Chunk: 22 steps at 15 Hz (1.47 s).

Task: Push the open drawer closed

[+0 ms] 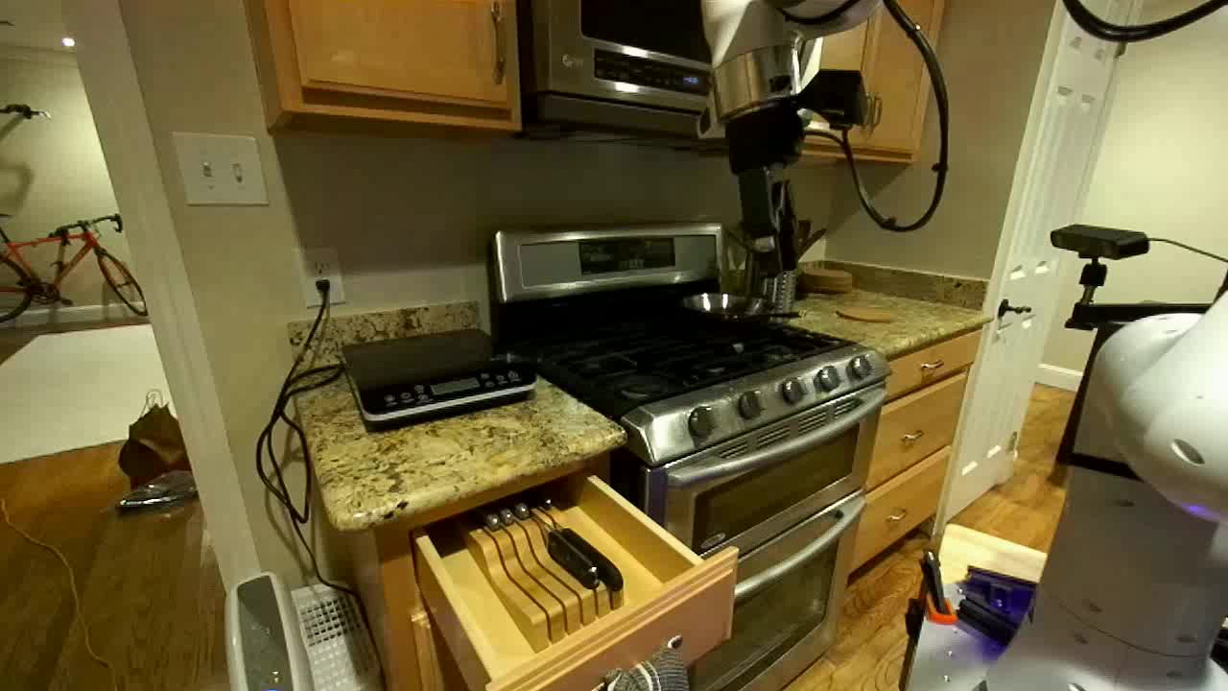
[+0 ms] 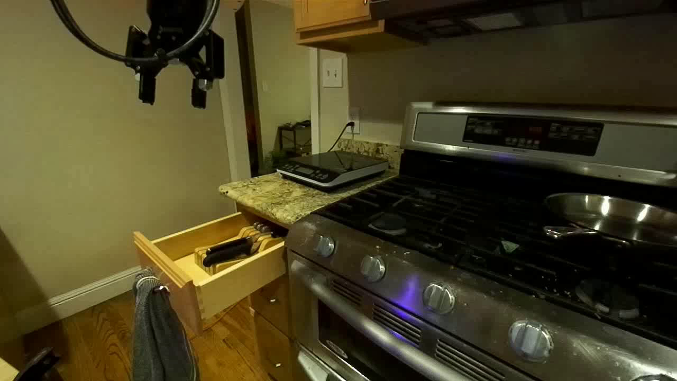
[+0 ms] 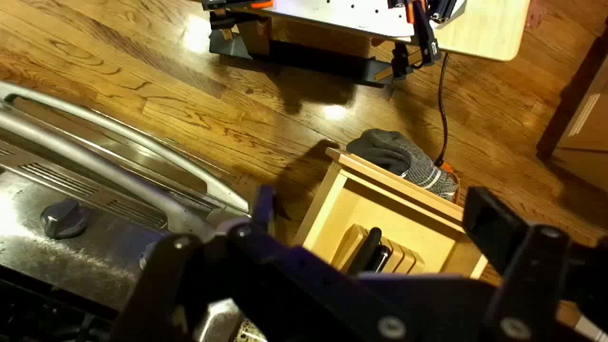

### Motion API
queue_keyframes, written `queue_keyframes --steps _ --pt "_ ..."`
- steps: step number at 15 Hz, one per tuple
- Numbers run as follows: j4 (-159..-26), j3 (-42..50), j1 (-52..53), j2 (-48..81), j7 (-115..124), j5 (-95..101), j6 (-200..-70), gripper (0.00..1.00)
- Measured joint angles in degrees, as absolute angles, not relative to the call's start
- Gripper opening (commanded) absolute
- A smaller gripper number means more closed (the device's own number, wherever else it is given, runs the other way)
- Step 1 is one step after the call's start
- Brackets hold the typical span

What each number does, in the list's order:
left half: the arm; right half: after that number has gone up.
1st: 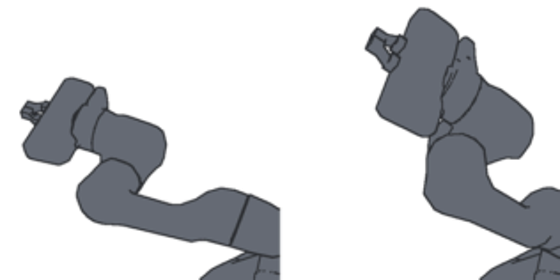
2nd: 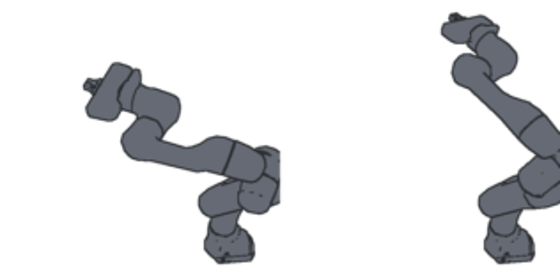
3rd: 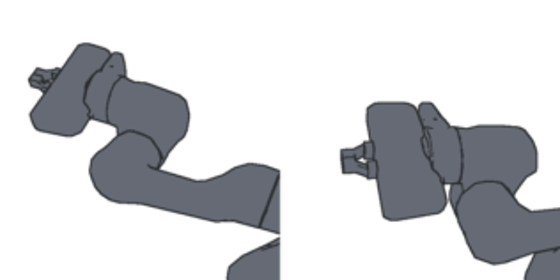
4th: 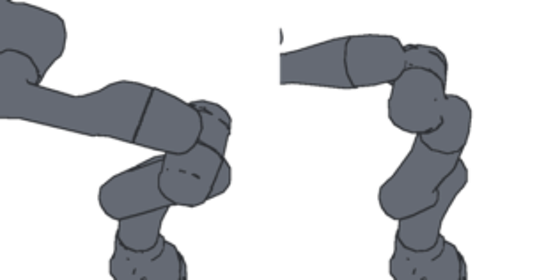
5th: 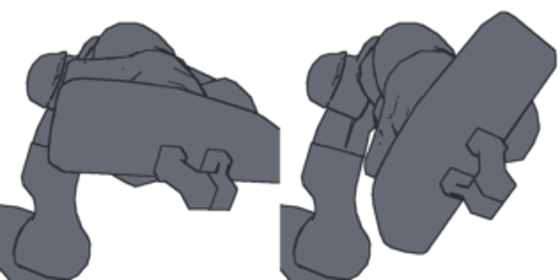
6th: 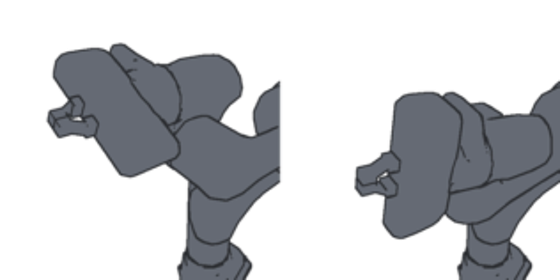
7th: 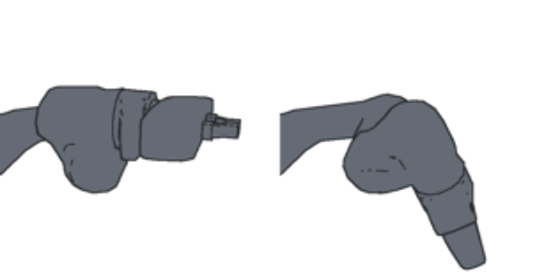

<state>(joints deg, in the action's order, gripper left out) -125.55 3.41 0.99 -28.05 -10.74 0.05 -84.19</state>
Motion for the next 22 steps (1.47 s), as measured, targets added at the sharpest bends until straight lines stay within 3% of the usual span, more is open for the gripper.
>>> queue_keyframes --steps 9,22 --pt "-125.67 3.36 0.97 -28.04 -10.54 0.05 -84.84 1.00" --pt "-140.02 -2.73 1.00 -28.05 3.28 0.05 -108.21 1.00"
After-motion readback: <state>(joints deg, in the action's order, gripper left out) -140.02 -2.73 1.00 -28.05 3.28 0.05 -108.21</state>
